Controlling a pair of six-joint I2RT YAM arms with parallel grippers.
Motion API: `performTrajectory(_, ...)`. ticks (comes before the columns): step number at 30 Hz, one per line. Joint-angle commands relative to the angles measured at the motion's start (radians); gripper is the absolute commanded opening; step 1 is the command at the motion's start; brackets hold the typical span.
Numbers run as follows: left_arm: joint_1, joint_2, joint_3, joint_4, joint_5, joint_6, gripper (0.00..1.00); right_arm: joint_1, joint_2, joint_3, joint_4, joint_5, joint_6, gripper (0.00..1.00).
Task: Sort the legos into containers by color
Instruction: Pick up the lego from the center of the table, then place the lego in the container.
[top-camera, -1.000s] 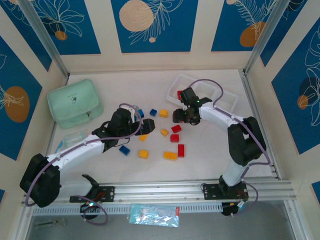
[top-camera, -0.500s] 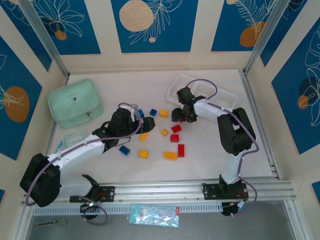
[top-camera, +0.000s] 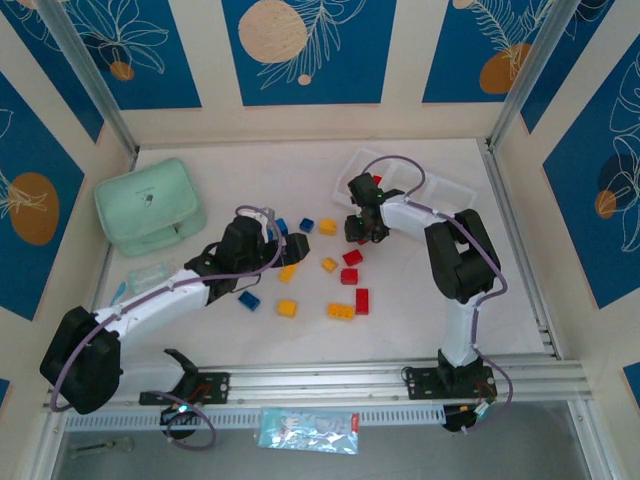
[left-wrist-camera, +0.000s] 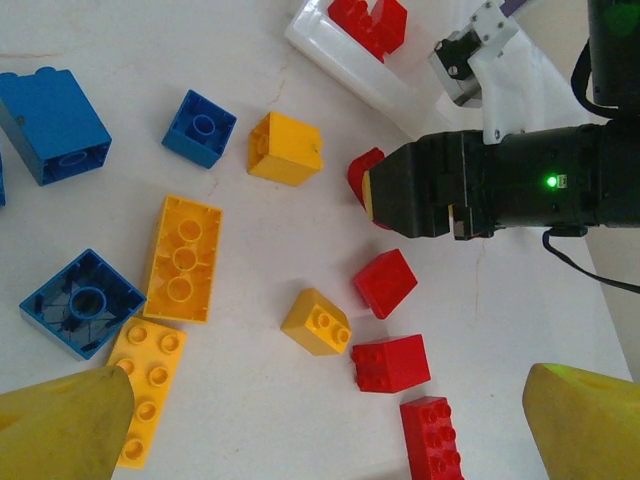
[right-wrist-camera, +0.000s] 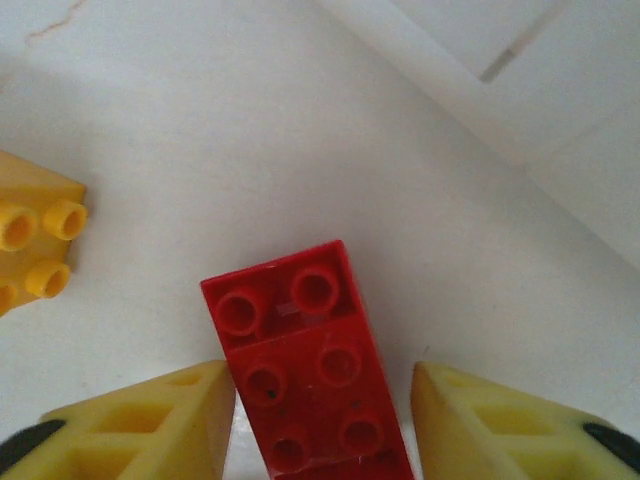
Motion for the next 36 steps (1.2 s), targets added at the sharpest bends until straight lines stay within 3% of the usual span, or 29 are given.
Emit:
performTrajectory(1, -0.01, 0.0, 0.04, -0.014, -0.007, 0.01, 0.99, 0.017, 0.007, 0.025, -0.023, 0.029, -0.017, 0.41)
performTrajectory(6, -0.009, -0.001, 0.052, -0.016, -0.006, 0.013, 0.99, 0.027, -0.023, 0.03, -0.046, 0.033, -0.021, 0.31)
performTrajectory(16, -0.008, 0.023, 0.112, -0.021, -0.012, 0.047, 0.99, 0.024, -0.121, 0.125, -0.093, 0.046, -0.011, 0.31)
performTrajectory(30, 0.012, 0.11, 0.227, -0.004, -0.025, 0.098, 0.99, -0.096, 0.181, 0.6, -0.204, 0.089, -0.001, 0.32)
performTrajectory(36, 0.019, 0.132, 0.246, 0.007, -0.03, 0.103, 0.99, -0.123, 0.302, 0.784, -0.265, 0.08, -0.009, 0.45)
